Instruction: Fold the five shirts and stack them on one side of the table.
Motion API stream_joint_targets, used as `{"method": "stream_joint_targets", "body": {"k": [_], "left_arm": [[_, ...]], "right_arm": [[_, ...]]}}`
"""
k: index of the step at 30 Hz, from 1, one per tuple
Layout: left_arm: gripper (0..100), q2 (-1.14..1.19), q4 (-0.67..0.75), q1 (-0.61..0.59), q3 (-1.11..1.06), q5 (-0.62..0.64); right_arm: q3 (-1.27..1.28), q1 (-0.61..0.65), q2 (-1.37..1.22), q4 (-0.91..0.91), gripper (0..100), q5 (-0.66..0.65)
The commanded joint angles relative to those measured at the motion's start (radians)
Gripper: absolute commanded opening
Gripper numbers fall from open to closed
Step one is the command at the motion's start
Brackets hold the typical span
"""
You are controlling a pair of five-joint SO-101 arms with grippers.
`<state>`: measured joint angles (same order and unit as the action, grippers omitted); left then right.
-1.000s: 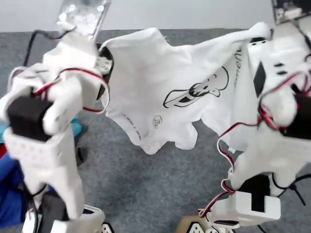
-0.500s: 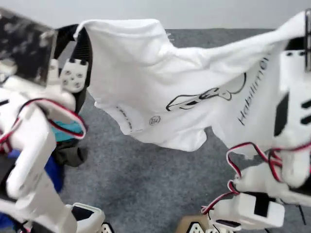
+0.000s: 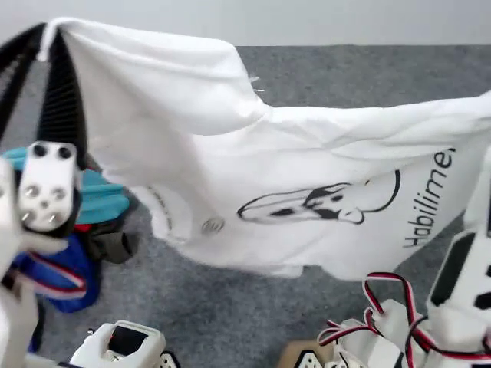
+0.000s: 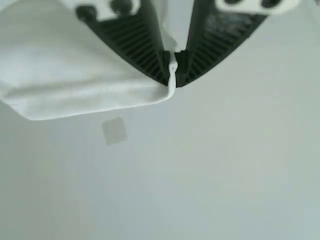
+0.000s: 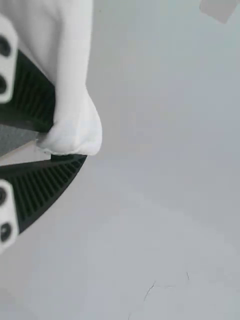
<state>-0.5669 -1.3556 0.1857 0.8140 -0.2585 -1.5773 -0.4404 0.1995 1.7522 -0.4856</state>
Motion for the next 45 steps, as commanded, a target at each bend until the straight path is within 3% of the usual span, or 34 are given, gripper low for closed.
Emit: {"method": "stream_joint_targets", "body": {"k": [1,17,24,33,41,45], "left_arm": [[1,-0.003,0.068,-0.008,0.025,-0.035],[1,0.005,0.083,-0.005,0.131,-0.095],[1,-0.015,0.052,-0.008,0.171,-0.141],[1,-0.014,-0.063,-0.008,0.205,-0.150],[1,0.012,-0.104,-0.006,0.015,-0.150],[1,0.041,-0.098,-0.006,-0.145,-0.150]], "right_arm": [[0.051,-0.015,0.007,0.042,0.9,-0.015],[0.802,-0.010,0.401,0.039,0.9,-0.180],[0.895,-0.010,0.564,0.036,0.9,-0.193],[0.895,-0.012,0.581,0.036,0.9,-0.193],[1.051,-0.010,0.467,0.027,0.9,-0.187],[1.191,0.012,0.389,-0.064,1.0,-0.186]]}}
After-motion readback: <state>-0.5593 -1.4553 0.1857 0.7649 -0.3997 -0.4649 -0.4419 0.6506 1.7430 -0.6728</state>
